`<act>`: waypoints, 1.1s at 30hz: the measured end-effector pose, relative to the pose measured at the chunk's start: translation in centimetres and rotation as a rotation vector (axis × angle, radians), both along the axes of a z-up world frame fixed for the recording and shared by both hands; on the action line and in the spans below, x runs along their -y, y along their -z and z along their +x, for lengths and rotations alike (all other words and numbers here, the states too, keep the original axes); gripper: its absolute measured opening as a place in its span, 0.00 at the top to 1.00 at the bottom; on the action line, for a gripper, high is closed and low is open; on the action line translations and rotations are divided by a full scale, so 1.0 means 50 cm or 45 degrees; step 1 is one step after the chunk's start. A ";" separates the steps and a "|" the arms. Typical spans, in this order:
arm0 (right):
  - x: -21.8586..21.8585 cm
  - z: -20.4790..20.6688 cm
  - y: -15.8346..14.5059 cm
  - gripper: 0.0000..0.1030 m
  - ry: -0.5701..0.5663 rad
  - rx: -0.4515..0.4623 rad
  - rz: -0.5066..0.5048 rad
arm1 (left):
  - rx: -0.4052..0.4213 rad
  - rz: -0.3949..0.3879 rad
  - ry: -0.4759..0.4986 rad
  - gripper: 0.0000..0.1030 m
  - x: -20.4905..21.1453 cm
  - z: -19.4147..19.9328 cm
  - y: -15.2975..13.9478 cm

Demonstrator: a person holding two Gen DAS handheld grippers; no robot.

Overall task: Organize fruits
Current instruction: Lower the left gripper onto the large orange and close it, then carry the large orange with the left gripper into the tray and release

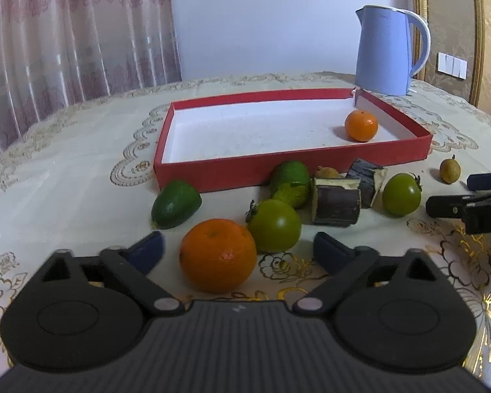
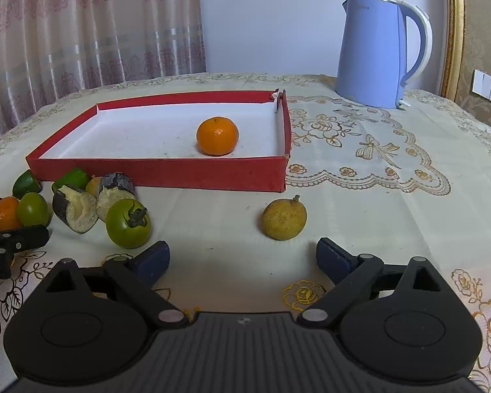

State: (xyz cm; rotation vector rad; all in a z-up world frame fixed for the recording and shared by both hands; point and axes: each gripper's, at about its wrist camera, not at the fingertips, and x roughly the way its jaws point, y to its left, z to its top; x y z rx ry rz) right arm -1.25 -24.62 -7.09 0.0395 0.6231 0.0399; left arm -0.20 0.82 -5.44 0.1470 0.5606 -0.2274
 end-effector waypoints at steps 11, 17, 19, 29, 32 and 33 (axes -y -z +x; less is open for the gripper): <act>0.000 0.000 -0.001 0.05 -0.002 -0.001 0.003 | 0.018 -0.013 0.040 0.24 -0.004 -0.019 0.000; 0.000 0.000 0.000 0.05 -0.002 0.000 0.004 | 0.021 -0.054 0.012 0.36 -0.016 -0.021 -0.001; 0.000 0.000 0.000 0.05 -0.002 0.000 0.003 | 0.014 -0.079 0.017 0.50 -0.020 -0.023 0.000; 0.001 0.001 0.001 0.05 -0.004 0.001 -0.001 | 0.030 -0.061 0.024 0.66 -0.019 -0.029 0.002; 0.000 0.001 0.001 0.05 -0.004 0.001 -0.001 | 0.030 -0.071 0.022 0.66 -0.021 -0.029 0.000; 0.001 0.001 0.001 0.05 -0.004 0.001 -0.001 | 0.032 -0.070 0.019 0.66 -0.021 -0.030 -0.001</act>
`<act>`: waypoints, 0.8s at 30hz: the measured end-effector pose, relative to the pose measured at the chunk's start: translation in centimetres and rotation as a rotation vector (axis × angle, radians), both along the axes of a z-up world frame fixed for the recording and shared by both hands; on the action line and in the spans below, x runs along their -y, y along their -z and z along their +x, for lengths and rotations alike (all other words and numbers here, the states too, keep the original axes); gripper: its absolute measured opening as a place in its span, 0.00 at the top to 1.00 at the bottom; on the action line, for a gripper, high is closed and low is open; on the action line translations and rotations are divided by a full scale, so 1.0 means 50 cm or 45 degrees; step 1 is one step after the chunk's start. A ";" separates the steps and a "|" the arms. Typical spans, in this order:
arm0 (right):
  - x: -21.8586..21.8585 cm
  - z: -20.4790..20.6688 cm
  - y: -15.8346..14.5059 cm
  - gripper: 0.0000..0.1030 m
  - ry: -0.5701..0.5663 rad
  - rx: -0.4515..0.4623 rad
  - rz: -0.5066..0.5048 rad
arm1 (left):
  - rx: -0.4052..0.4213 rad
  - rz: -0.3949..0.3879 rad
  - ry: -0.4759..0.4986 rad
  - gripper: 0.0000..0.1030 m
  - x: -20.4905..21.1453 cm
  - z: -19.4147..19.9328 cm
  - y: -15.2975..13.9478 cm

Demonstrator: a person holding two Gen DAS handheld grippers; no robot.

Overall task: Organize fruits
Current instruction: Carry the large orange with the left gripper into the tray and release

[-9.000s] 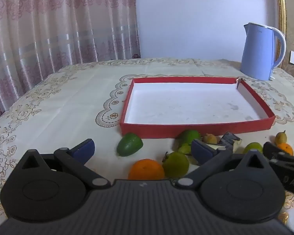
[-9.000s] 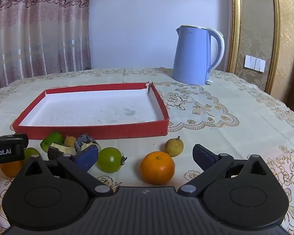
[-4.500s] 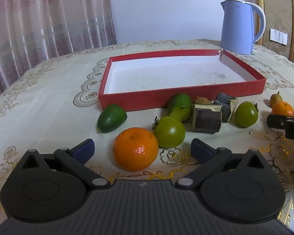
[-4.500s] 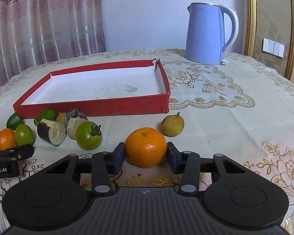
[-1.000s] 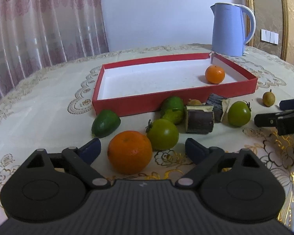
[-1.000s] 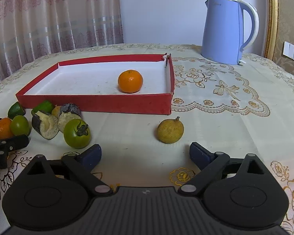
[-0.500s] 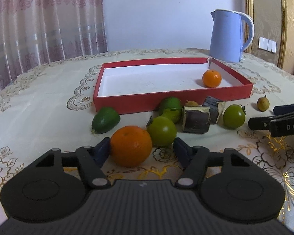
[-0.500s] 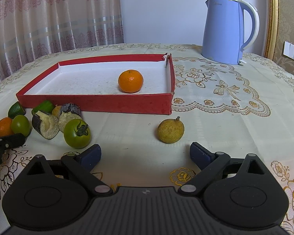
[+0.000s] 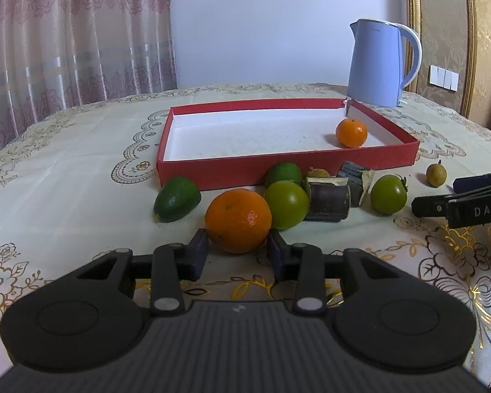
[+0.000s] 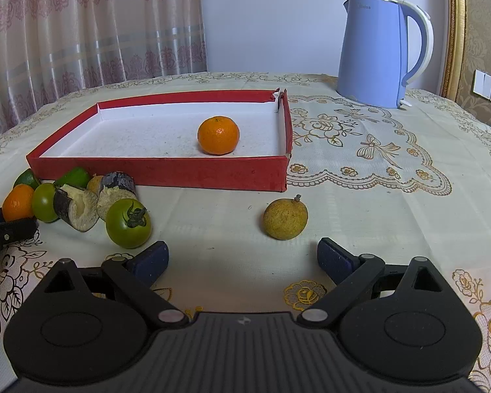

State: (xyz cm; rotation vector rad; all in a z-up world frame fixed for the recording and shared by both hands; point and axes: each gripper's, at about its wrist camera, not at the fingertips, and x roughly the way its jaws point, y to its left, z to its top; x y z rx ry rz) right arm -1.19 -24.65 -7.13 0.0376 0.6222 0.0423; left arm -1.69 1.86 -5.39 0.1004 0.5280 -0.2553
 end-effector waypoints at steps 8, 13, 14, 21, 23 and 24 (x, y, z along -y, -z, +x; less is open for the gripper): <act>-0.001 0.000 0.000 0.05 0.000 0.000 0.000 | 0.043 0.012 -0.033 0.66 -0.007 0.002 -0.017; -0.001 0.000 0.000 0.05 0.000 0.000 -0.003 | 0.100 0.025 -0.004 0.66 0.000 0.008 -0.046; -0.001 0.000 0.000 0.05 0.000 -0.001 -0.003 | 0.110 0.022 0.005 0.66 0.001 0.013 -0.053; -0.001 0.001 0.000 0.05 0.000 -0.001 -0.003 | 0.155 0.007 0.013 0.66 0.024 0.091 -0.090; -0.001 0.001 0.000 0.05 0.000 -0.001 -0.003 | 0.152 0.010 0.003 0.66 0.032 0.125 -0.096; -0.001 0.000 0.000 0.05 0.000 -0.001 -0.004 | 0.143 0.017 0.003 0.66 0.036 0.144 -0.098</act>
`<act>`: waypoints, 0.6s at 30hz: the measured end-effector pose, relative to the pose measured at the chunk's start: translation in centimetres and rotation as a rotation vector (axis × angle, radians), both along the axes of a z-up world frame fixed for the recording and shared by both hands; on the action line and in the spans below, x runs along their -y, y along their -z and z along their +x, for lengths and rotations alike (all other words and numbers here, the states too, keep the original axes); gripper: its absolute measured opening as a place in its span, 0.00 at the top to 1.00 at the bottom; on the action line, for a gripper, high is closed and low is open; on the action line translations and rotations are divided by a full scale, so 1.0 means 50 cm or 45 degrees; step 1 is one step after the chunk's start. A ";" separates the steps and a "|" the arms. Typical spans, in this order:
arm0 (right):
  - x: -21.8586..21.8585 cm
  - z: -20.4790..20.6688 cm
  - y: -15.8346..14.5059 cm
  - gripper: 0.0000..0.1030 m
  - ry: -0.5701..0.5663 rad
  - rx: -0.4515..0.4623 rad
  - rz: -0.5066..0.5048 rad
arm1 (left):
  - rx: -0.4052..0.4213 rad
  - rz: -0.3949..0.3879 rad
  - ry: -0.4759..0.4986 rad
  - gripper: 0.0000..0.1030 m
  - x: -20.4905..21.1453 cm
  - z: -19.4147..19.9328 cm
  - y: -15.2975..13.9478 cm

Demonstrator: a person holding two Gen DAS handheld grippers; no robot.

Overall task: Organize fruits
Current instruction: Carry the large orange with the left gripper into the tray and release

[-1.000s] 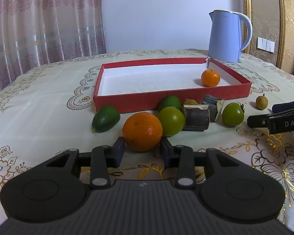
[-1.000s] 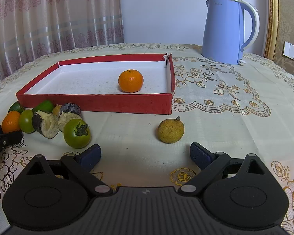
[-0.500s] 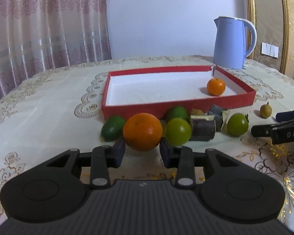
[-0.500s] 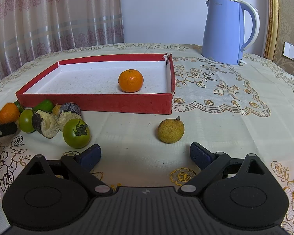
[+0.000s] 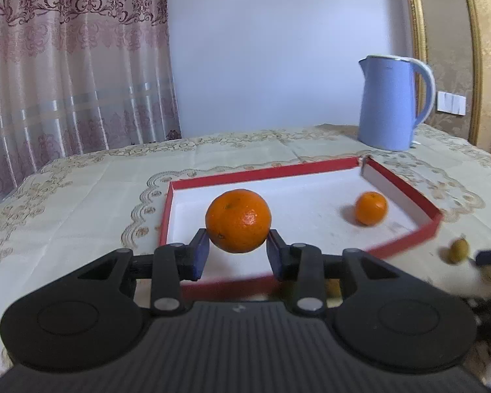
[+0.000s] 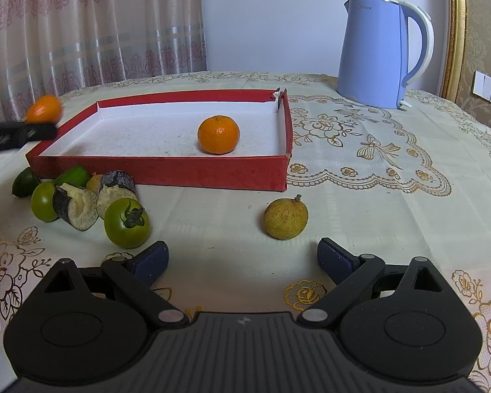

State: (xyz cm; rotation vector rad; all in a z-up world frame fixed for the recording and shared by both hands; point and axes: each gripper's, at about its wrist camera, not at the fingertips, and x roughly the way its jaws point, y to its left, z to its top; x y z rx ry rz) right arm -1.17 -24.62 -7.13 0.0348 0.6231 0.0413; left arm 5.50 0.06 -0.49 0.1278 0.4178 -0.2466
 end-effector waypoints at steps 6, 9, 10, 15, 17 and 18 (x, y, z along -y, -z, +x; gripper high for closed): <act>-0.001 0.000 0.000 0.05 0.000 0.000 -0.002 | -0.116 0.002 -0.061 0.66 0.008 0.109 0.011; -0.001 0.000 0.000 0.05 0.000 0.000 -0.003 | -0.203 -0.003 -0.093 0.66 0.005 0.158 0.028; -0.001 0.000 0.000 0.05 0.000 0.000 -0.003 | -0.231 -0.006 -0.102 0.66 0.003 0.170 0.036; -0.001 0.000 0.000 0.05 0.000 -0.001 -0.005 | -0.283 0.035 -0.126 0.66 0.004 0.198 0.059; -0.001 0.000 0.000 0.05 0.000 -0.001 -0.005 | -0.271 0.050 -0.124 0.66 0.007 0.196 0.060; -0.001 0.000 0.000 0.05 0.000 -0.001 -0.005 | -0.267 0.058 -0.120 0.65 0.009 0.195 0.061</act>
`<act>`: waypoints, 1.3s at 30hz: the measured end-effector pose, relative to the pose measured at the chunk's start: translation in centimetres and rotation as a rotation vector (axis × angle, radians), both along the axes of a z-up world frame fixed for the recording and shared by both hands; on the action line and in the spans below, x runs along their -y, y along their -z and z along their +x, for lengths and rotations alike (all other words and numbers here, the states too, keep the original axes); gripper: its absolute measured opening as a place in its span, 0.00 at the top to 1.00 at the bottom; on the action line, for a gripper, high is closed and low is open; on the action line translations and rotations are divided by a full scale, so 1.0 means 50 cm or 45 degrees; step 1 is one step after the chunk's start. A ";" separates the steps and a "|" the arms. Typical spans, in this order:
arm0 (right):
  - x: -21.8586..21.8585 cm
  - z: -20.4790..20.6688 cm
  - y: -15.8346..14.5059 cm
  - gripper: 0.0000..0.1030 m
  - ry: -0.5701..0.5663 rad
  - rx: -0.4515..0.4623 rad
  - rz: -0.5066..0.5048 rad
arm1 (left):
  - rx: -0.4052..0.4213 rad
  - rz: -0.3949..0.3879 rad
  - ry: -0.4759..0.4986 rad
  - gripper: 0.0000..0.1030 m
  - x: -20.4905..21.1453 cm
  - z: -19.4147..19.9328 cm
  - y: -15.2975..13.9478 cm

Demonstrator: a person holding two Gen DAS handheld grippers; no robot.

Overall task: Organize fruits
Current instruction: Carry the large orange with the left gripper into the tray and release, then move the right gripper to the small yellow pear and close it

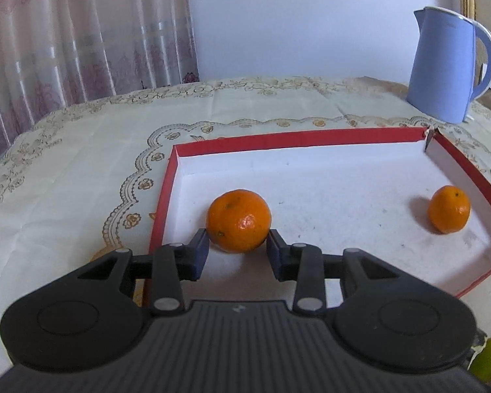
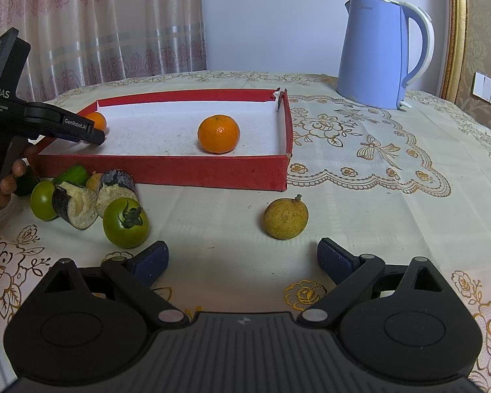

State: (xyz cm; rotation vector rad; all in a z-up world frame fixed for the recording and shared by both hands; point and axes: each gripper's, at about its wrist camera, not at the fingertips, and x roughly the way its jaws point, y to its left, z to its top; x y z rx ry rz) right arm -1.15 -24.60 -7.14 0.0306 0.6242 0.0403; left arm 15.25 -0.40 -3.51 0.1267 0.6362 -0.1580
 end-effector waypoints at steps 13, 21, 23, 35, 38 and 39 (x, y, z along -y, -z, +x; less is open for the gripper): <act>0.000 -0.001 -0.001 0.05 0.000 0.000 0.000 | 0.258 0.026 -0.048 0.11 -0.029 -0.141 -0.044; 0.000 -0.002 -0.001 0.05 0.000 -0.001 -0.001 | 0.244 -0.037 -0.007 0.02 -0.071 -0.289 -0.024; -0.001 -0.001 -0.001 0.05 0.000 -0.001 -0.001 | 0.199 -0.043 -0.007 0.02 -0.075 -0.299 -0.008; -0.002 -0.001 -0.001 0.04 0.000 -0.001 -0.003 | 0.045 -0.018 -0.057 0.00 -0.078 -0.285 0.035; -0.001 -0.001 -0.002 0.04 0.000 -0.002 -0.004 | 0.029 -0.025 -0.062 0.00 -0.078 -0.277 0.037; -0.001 -0.001 -0.002 0.04 0.000 -0.002 -0.004 | 0.024 -0.029 -0.065 0.00 -0.079 -0.275 0.038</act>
